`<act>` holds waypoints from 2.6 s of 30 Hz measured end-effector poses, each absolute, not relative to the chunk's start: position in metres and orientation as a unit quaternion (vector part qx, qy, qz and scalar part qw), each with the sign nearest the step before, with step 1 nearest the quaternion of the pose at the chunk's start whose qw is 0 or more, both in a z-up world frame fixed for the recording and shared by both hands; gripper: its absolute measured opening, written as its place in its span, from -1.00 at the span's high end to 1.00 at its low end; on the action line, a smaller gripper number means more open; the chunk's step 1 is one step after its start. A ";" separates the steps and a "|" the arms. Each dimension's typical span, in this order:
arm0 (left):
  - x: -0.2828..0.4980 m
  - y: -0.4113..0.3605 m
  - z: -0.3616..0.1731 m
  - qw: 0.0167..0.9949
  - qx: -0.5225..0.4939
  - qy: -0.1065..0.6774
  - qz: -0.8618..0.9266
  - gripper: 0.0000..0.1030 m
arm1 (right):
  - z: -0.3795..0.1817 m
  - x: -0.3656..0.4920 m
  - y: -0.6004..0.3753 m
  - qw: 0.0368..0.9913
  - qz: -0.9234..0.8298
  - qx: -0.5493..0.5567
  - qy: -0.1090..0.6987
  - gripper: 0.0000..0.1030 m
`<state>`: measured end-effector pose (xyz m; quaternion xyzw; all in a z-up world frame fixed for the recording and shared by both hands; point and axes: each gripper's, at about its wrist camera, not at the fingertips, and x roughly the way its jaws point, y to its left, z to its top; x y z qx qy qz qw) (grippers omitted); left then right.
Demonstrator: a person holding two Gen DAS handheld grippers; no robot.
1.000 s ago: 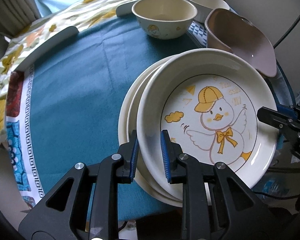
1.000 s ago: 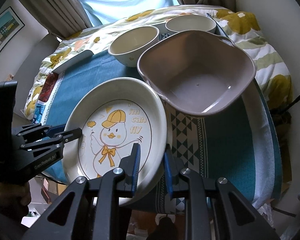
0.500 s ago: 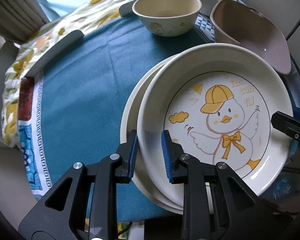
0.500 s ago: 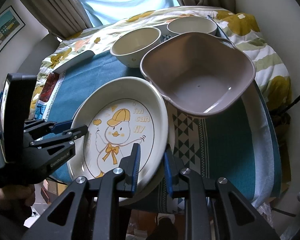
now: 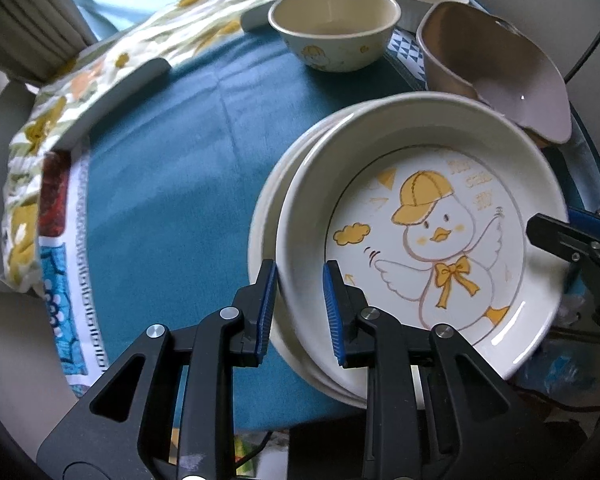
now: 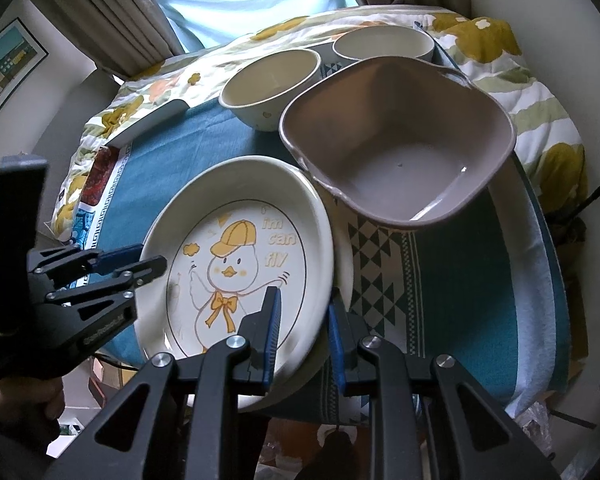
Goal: Organize plates and bowls
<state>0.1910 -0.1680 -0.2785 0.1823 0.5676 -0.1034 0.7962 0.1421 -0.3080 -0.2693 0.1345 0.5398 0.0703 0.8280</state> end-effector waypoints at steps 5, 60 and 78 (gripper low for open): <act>0.193 -0.159 -0.275 0.799 0.169 0.568 -0.103 0.58 | -0.274 0.143 -0.307 0.826 0.069 0.137 0.543 0.60; 0.356 -0.354 -0.279 0.616 0.295 0.585 -0.438 0.47 | -0.279 0.189 -0.411 0.787 -0.112 0.306 0.523 0.35; 0.321 -0.338 -0.226 0.685 0.276 0.551 -0.389 0.74 | -0.237 0.180 -0.416 0.812 -0.099 0.270 0.508 0.71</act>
